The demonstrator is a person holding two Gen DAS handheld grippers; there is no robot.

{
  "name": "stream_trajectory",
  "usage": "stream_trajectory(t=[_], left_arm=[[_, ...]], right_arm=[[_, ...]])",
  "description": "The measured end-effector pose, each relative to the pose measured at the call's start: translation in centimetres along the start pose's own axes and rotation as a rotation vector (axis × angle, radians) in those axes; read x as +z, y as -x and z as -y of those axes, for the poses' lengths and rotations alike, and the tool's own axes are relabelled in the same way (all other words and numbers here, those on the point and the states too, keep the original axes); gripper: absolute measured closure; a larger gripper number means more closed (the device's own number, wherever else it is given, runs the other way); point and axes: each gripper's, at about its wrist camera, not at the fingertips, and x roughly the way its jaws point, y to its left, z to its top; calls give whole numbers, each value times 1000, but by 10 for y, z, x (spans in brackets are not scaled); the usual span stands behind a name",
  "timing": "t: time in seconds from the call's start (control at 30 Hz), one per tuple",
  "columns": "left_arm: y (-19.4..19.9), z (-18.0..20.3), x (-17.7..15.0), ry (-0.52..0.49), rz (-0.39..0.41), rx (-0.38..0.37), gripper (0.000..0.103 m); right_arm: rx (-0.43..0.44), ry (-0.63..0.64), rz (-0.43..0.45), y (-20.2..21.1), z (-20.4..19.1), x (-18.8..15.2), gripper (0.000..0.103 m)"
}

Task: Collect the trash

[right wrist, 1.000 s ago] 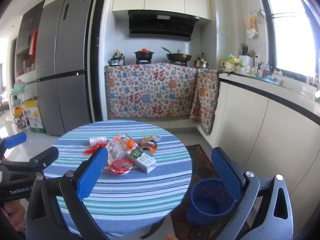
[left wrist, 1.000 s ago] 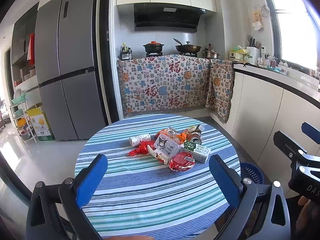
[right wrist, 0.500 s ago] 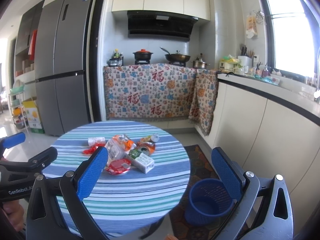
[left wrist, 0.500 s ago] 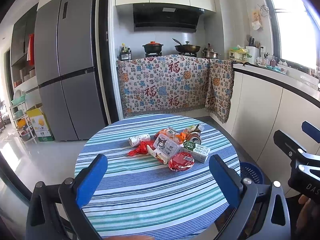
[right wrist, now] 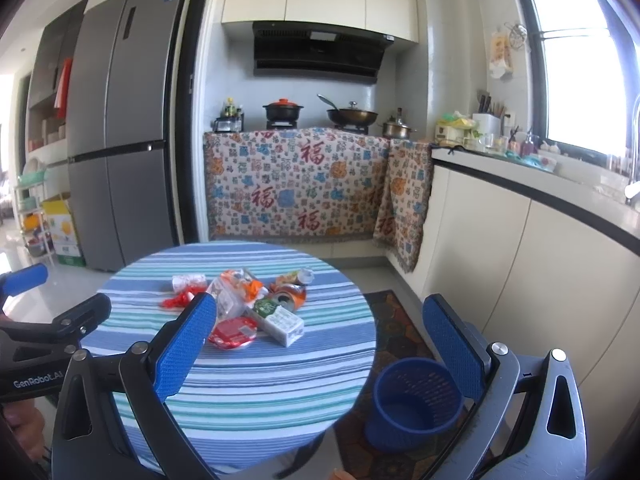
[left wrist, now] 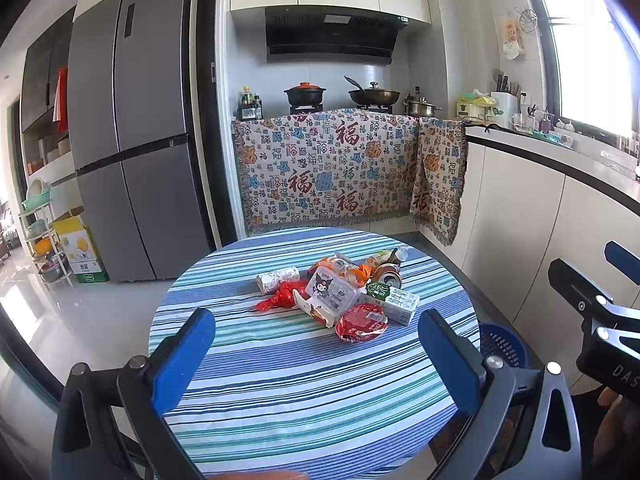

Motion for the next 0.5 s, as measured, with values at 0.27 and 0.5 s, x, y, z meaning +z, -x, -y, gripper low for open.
stream_trajectory(t=[0.27,0.5], left_arm=[[0,0,0,0,0,0,0],[0,1,1,1,0,0,0]], right_arm=[[0,3,-1,0,0,1,0],[-1,3,0,0,-1,0,0]])
